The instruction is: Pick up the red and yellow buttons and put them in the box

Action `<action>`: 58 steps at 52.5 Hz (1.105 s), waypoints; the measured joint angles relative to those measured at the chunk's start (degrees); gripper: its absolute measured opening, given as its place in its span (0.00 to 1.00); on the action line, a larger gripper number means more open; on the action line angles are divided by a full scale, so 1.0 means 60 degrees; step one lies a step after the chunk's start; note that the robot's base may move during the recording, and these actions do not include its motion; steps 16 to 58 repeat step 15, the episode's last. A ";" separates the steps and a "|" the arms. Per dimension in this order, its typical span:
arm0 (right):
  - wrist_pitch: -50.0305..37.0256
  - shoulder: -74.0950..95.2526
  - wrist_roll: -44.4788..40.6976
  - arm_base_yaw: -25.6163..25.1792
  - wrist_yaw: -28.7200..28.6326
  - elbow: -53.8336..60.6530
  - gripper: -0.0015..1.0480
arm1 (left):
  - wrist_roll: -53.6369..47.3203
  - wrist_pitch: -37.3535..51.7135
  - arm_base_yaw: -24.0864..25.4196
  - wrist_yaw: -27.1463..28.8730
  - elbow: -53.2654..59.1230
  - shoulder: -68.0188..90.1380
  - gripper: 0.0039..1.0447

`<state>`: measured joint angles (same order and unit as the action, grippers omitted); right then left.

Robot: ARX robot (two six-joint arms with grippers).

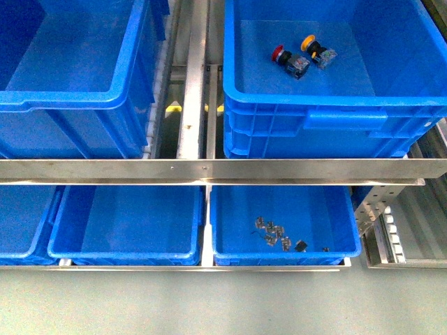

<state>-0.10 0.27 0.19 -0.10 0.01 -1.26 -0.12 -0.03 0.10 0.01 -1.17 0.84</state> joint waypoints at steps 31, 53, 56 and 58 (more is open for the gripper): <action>0.0000 0.0000 0.0000 0.0000 0.0000 0.0000 0.94 | 0.0000 0.0000 0.0000 0.0000 0.0000 0.0000 0.93; 0.0000 0.0000 0.0000 0.0000 0.0000 0.0000 0.94 | 0.0000 0.0000 0.0000 0.0000 0.0000 0.0000 0.93; 0.0000 0.0000 0.0000 0.0000 0.0000 0.0000 0.94 | 0.0000 0.0000 0.0000 0.0000 0.0000 0.0000 0.93; 0.0000 0.0000 0.0000 0.0000 0.0000 0.0000 0.94 | 0.0000 0.0000 0.0000 0.0000 0.0000 0.0000 0.93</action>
